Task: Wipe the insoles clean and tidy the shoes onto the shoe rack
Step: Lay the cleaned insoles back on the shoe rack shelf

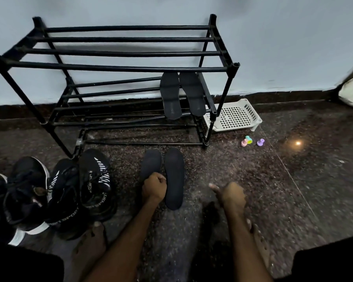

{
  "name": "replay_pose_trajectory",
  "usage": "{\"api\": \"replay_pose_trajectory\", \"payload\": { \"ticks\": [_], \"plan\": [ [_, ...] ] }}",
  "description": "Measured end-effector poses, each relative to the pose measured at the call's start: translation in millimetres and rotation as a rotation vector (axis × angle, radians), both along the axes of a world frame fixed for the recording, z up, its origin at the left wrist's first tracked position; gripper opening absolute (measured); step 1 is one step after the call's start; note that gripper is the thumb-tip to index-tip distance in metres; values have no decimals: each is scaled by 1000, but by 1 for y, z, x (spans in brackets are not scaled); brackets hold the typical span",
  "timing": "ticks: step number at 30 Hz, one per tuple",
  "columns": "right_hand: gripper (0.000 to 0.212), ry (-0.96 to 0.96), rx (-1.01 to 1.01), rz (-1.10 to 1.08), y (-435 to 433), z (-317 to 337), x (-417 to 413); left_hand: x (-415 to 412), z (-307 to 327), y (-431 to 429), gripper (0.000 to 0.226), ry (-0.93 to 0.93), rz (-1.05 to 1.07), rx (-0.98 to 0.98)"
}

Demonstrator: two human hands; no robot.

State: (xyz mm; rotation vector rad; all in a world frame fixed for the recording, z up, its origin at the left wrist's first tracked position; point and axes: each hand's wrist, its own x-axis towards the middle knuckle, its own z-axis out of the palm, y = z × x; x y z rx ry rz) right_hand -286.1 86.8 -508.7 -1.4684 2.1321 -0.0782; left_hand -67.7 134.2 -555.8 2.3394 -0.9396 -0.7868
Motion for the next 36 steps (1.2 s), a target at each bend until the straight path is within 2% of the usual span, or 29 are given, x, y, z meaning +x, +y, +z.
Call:
{"api": "replay_pose_trajectory", "payload": {
  "ticks": [3, 5, 8, 10, 11, 18, 21, 26, 31, 36],
  "plan": [
    [89, -7, -4, 32, 2, 1, 21, -1, -8, -4, 15, 59, -33, 34],
    [87, -96, 51, 92, 2, -17, 35, -3, -14, -7, 18, 106, -37, 58],
    [52, -182, 212, 226, 0, -51, 45, -8, -22, -9, 21, 150, -32, 108],
    [29, -231, 216, 266, 6, -56, 52, -11, -26, -9, 21, 221, 12, 129],
    [26, -261, 198, 255, 10, -57, 56, -12, -27, -8, 20, 267, 44, 139],
    [18, -386, 128, 120, 17, -74, 62, -9, -32, -3, 17, 456, 165, 129],
    [29, -471, 99, 63, 19, -78, 60, -9, -28, 1, 25, 487, 165, 156],
    [26, -596, 131, 77, 13, -56, 59, -1, -4, 7, 19, 571, 135, 110],
    [28, -811, 171, 146, 11, -6, 58, 10, 38, 18, 11, 613, 121, -18],
    [13, -910, 161, 244, 20, 50, 55, 21, 85, 28, 12, 703, 54, -128]
  ]
}}
